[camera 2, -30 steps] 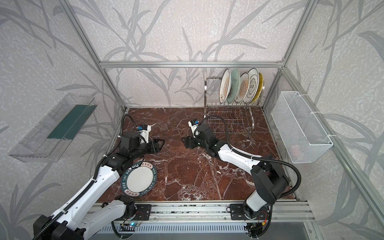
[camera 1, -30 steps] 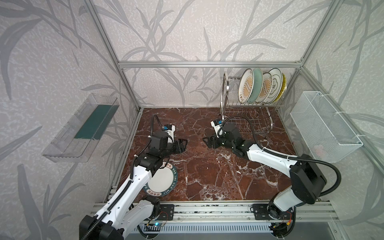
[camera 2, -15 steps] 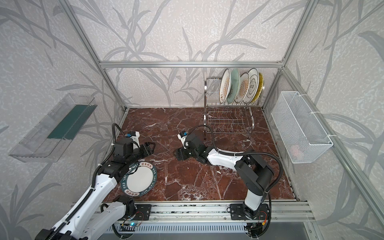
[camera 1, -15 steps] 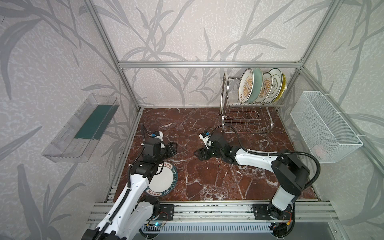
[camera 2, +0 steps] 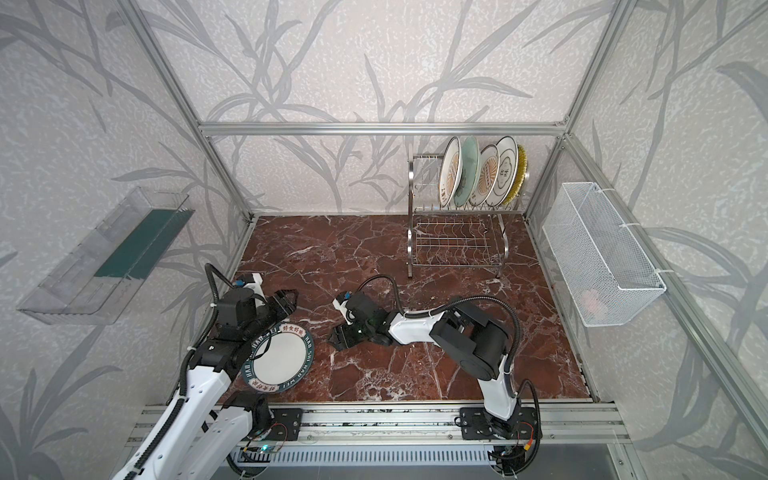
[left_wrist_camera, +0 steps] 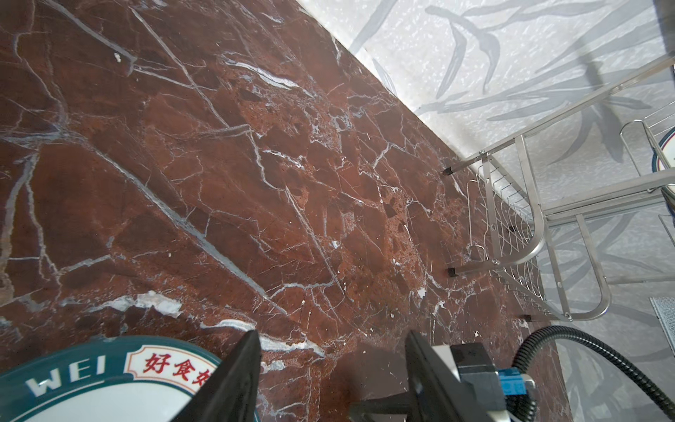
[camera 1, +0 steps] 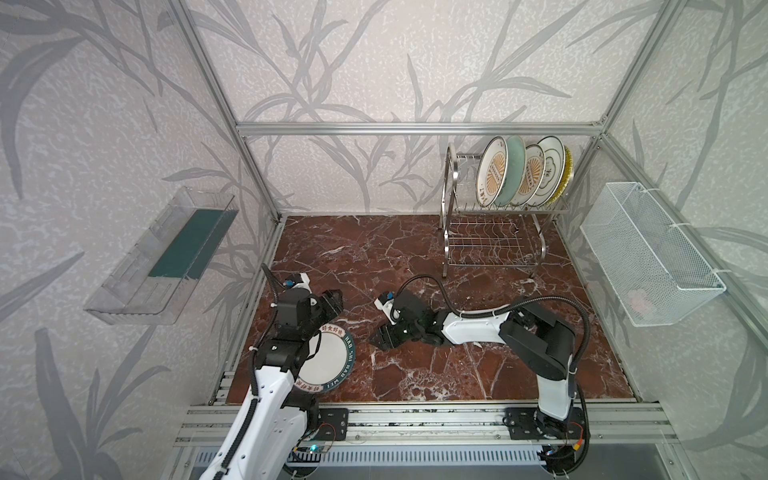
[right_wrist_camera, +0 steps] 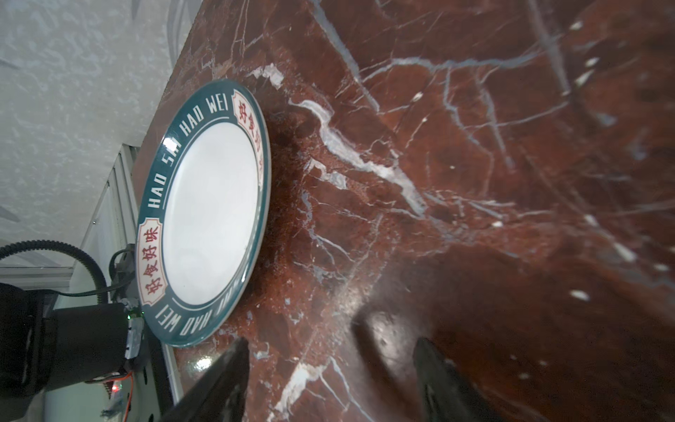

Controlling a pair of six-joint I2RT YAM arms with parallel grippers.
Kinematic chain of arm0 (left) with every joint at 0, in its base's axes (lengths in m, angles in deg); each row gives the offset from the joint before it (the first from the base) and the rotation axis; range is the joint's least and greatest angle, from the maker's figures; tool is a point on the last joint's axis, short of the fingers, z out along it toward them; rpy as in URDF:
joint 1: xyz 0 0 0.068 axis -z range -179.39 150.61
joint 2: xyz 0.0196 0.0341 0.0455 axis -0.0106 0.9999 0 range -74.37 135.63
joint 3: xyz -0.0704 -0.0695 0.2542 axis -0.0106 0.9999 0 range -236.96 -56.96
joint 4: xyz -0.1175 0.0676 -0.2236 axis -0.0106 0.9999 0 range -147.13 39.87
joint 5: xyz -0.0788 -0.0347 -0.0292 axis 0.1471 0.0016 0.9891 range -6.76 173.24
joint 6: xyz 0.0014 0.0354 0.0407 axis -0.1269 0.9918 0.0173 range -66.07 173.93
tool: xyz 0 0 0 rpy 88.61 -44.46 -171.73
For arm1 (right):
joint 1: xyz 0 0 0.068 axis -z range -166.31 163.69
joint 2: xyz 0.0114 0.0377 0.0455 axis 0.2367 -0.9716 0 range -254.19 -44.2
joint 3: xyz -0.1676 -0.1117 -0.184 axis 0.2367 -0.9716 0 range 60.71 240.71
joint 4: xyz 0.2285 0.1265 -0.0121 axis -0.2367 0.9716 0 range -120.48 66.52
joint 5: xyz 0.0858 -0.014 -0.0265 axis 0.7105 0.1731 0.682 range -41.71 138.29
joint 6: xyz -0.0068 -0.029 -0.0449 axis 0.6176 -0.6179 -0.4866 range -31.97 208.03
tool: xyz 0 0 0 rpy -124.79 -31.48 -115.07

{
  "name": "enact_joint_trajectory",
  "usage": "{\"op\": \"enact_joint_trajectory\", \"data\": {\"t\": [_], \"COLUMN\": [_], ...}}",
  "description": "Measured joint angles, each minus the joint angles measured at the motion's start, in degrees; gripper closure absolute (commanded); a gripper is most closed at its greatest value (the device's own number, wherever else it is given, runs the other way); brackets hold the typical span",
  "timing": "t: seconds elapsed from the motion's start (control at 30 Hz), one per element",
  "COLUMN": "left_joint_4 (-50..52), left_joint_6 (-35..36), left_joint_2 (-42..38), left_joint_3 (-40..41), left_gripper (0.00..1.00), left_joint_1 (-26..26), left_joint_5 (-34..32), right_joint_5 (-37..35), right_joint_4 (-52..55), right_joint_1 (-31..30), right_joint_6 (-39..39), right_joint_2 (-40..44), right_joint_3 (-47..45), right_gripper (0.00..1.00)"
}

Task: Load plates into a dish rack
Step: Move the plate to the center of the table.

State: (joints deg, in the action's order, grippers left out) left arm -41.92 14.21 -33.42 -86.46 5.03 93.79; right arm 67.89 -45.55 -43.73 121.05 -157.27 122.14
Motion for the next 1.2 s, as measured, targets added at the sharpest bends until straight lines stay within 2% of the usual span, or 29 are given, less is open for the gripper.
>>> {"op": "enact_joint_trajectory", "data": {"t": [0.17, 0.4, 0.83, 0.97, 1.07, 1.2], "left_joint_4": [0.07, -0.04, -0.26, -0.42, -0.72, -0.83], "left_joint_6": [0.02, 0.07, 0.28, 0.28, 0.26, 0.26], "left_joint_2": [-0.11, -0.37, -0.26, -0.26, -0.24, -0.07], "left_joint_3": [0.0, 0.0, 0.0, 0.0, 0.0, 0.0], "left_gripper": [0.39, 0.39, 0.38, 0.38, 0.39, 0.38], "left_joint_1": [0.0, -0.07, -0.11, -0.11, -0.11, -0.11], "left_joint_5": [0.02, 0.5, 0.94, 1.36, 1.49, 1.6], "right_joint_5": [0.96, 2.47, 4.96, 4.94, 4.92, 4.9], "right_joint_4": [-2.16, -4.81, -5.66, -5.66, -5.64, -5.53], "right_joint_1": [-0.7, -0.76, -3.17, -3.17, -3.15, -3.15], "right_joint_6": [3.58, 7.74, 10.71, 11.34, 11.74, 12.2], "right_joint_2": [-2.84, -7.45, -11.98, -12.59, -13.73, -14.91], "right_joint_3": [2.34, 6.78, 11.91, 12.7, 13.99, 15.45], "right_gripper": [0.42, 0.46, 0.54, 0.64, 0.87, 0.88]}}
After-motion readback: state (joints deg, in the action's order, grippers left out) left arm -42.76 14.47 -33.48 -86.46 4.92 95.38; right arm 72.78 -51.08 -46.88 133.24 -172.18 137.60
